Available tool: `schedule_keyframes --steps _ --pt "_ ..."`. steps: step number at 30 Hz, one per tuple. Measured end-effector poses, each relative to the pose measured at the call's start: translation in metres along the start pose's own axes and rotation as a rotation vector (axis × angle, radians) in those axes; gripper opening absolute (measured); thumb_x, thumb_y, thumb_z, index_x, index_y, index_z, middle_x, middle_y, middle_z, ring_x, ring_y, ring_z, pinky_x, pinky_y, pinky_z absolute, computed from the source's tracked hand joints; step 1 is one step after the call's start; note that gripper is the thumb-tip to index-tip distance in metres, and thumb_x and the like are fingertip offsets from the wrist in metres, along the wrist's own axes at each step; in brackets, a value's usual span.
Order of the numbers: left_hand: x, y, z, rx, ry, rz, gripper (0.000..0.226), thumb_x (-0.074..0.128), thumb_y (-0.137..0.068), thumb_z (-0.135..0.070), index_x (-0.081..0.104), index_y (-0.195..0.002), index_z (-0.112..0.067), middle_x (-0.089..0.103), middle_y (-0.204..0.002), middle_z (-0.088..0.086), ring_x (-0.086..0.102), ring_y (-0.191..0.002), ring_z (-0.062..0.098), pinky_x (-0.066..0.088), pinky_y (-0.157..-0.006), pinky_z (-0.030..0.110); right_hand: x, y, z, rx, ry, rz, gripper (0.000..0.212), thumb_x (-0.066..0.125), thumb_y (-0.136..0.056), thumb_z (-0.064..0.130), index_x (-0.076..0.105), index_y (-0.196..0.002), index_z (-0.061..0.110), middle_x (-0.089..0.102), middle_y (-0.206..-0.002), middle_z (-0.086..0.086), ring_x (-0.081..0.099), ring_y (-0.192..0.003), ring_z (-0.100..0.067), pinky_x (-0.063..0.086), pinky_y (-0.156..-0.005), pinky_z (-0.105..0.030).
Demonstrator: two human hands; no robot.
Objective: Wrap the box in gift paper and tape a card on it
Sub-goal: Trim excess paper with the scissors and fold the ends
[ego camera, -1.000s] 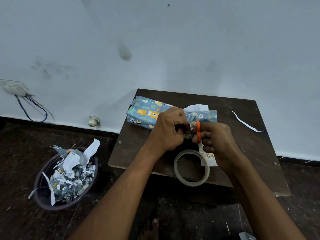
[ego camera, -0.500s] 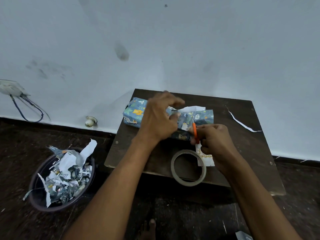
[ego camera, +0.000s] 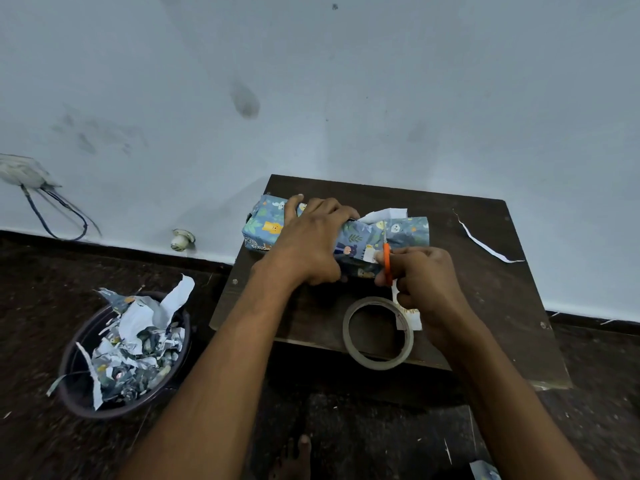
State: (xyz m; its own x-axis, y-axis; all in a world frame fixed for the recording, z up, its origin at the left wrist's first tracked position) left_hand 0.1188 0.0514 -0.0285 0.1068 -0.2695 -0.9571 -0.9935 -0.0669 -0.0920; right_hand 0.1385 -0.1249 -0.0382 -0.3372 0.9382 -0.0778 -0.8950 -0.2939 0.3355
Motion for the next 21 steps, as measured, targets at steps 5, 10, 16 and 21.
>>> schedule_keyframes --steps 5,10,16,21 --pt "-0.003 0.003 -0.003 0.016 0.088 -0.212 0.078 0.077 -0.049 -0.006 0.063 -0.124 -0.017 0.056 -0.114 -0.002 0.049 -0.11 0.021 0.018 -0.096 0.026 0.001 0.0 0.006 0.039 -0.039 0.025 0.015 0.066 -0.091 0.007 0.073 -0.084 -0.003 0.064 -0.062 -0.015 0.039 -0.033 -0.003 0.025 -0.036 -0.02" --pt "-0.003 0.006 -0.004 0.076 0.087 -0.343 0.075 0.076 -0.043 -0.002 0.066 -0.118 -0.012 0.059 -0.11 0.003 0.054 -0.105 0.025 0.02 -0.091 0.026 0.003 0.001 0.016 0.037 -0.083 0.04 0.016 0.067 -0.092 0.013 0.072 -0.09 -0.003 0.062 -0.061 -0.014 0.038 -0.033 -0.004 0.026 -0.035 -0.018" --pt "0.006 0.013 -0.022 0.102 0.04 -0.475 0.064 0.073 -0.054 -0.006 0.065 -0.118 -0.009 0.058 -0.113 0.008 0.052 -0.11 0.027 0.026 -0.093 0.033 0.001 0.001 0.02 0.01 -0.143 0.023 0.013 0.067 -0.094 0.012 0.07 -0.096 0.0 0.058 -0.066 -0.018 0.043 -0.033 -0.003 0.028 -0.034 -0.016" --pt "0.008 0.016 -0.023 0.055 0.007 -0.533 0.067 0.071 -0.054 -0.003 0.063 -0.12 -0.008 0.057 -0.118 0.012 0.047 -0.115 0.028 0.028 -0.096 0.038 -0.001 -0.003 0.015 -0.039 -0.093 -0.013 0.016 0.07 -0.093 0.008 0.072 -0.079 0.0 0.06 -0.056 -0.01 0.043 -0.034 -0.003 0.029 -0.036 -0.016"
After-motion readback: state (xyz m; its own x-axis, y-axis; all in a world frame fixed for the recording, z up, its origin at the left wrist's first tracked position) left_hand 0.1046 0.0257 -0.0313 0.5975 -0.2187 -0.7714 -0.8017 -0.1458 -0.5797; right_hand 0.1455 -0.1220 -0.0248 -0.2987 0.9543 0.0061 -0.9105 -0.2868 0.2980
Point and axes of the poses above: each hand's wrist, its own y-axis away from the middle knuckle, its own x-axis out of the palm, z = x × y, the point moved 5 cm from there along -y, towards the middle knuckle
